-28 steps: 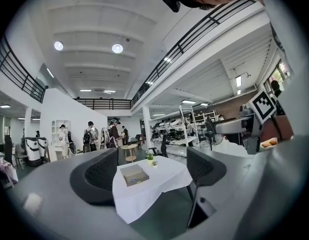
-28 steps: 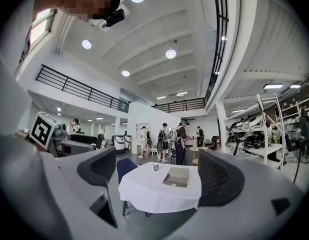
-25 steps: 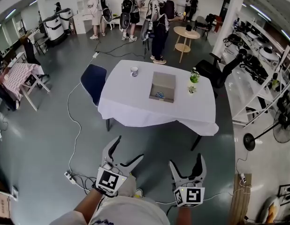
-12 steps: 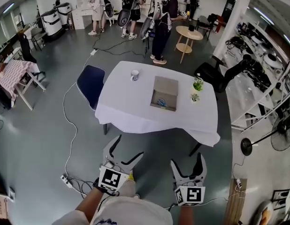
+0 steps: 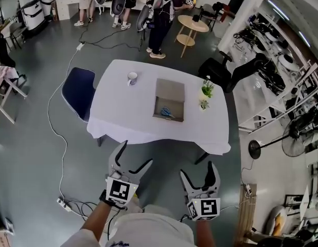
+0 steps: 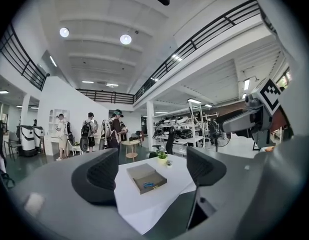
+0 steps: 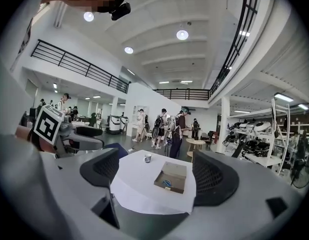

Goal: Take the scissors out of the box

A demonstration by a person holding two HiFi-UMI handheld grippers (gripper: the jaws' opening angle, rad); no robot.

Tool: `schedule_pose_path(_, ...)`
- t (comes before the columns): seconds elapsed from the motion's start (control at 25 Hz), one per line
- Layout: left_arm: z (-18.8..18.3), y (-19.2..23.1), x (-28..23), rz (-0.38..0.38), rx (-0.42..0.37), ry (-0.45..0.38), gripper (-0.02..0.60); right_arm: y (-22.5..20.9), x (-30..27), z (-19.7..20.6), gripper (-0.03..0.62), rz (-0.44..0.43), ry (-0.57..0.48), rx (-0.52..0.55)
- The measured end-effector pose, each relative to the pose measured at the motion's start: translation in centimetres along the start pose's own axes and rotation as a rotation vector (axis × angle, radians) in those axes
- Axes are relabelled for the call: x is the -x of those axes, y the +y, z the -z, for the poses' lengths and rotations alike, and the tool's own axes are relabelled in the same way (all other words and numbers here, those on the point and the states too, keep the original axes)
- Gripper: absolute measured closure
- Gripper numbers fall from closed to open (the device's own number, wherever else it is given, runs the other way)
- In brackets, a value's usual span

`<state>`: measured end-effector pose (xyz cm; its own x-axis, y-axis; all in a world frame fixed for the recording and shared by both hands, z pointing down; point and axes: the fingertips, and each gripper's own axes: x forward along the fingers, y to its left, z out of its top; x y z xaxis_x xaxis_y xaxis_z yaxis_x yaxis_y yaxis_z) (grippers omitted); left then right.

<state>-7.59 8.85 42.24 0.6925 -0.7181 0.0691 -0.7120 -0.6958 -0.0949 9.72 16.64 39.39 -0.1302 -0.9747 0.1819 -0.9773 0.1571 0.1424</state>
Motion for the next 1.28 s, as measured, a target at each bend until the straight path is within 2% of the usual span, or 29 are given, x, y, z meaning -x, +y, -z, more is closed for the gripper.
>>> schedule_pose_path(0.16, 1.0, 2.7, -1.9, 0.008, 0.006, 0.000, 0.160, 0.7, -3.6, -0.2, 0.137, 0.005, 0.001, 0.019)
schedule_pose_path(0.4, 1.7, 5.1, -3.8, 0.010, 0.020, 0.028, 0.161, -0.7, -6.6, -0.5, 0.163, 0.067, -0.007, 0.013)
schedule_pose_path(0.6, 1.7, 6.5, -7.6, 0.021, -0.010, 0.036, 0.161, -3.8, -9.9, 0.2, 0.194, 0.109, -0.012, -0.021)
schedule_pose_path(0.68, 1.9, 7.2, -9.5, 0.021, 0.015, 0.034, 0.163, -5.2, -11.7, 0.3, 0.200, 0.115, -0.023, -0.031)
schedule_pose_path(0.76, 2.2, 8.2, -11.7, 0.021, 0.066, 0.032, 0.163, -6.7, -13.9, 0.2, 0.203, 0.115, -0.037, -0.035)
schedule_pose_path(0.84, 2.6, 9.6, -14.0, 0.009, 0.081, 0.044, 0.164, -8.3, -16.3, -0.2, 0.209, 0.115, -0.055, -0.041)
schedule_pose_path(1.12, 1.4, 12.8, -22.7, -0.010, 0.042, 0.077, 0.193, -14.0, -24.2, -2.9, 0.223, 0.098, -0.124, -0.034)
schedule_pose_path(1.28, 1.1, 13.9, -26.3, -0.017, 0.020, 0.089, 0.201, -15.8, -27.7, -1.1, 0.279, 0.033, -0.064, -0.050)
